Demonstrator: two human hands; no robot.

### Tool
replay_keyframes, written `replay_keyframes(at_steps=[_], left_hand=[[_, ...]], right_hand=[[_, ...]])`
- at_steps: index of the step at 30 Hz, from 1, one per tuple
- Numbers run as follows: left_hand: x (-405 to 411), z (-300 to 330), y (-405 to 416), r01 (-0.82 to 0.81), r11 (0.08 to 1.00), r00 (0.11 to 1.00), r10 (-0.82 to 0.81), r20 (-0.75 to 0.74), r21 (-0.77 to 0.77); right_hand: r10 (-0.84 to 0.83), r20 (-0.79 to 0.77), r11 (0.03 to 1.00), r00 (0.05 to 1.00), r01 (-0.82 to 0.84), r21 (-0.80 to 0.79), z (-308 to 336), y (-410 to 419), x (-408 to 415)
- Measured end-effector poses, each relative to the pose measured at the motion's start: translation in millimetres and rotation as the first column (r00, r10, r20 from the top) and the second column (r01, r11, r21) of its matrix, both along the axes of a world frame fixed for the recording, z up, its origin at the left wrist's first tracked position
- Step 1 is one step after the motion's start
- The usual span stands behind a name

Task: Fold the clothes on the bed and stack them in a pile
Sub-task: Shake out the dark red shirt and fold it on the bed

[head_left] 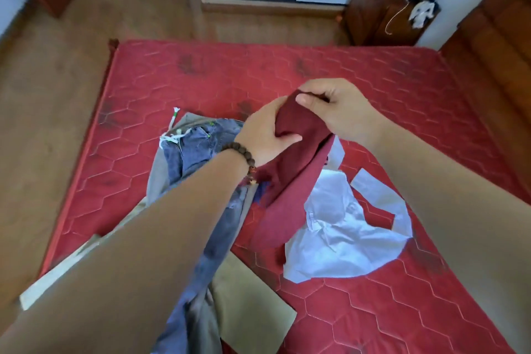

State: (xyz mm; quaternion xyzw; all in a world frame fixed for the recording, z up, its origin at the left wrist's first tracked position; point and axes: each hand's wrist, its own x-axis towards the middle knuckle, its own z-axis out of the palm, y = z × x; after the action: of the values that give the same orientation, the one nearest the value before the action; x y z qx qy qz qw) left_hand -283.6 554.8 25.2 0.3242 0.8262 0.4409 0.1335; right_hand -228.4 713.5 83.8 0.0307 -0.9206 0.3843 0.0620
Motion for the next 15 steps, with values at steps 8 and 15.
replay_keyframes(at_steps=[8, 15], left_hand=[[12.2, 103.1, -13.5, 0.116, 0.993, 0.993, -0.116, -0.021, 0.011], [26.8, 161.0, -31.1, 0.368, 0.832, 0.883, -0.452, -0.123, -0.416]], right_hand=[[-0.107, 0.062, 0.994, 0.992, 0.109, -0.028, 79.0, 13.9, 72.0], [-0.306, 0.097, 0.947, 0.947, 0.313, -0.066, 71.8, 23.6, 137.4]])
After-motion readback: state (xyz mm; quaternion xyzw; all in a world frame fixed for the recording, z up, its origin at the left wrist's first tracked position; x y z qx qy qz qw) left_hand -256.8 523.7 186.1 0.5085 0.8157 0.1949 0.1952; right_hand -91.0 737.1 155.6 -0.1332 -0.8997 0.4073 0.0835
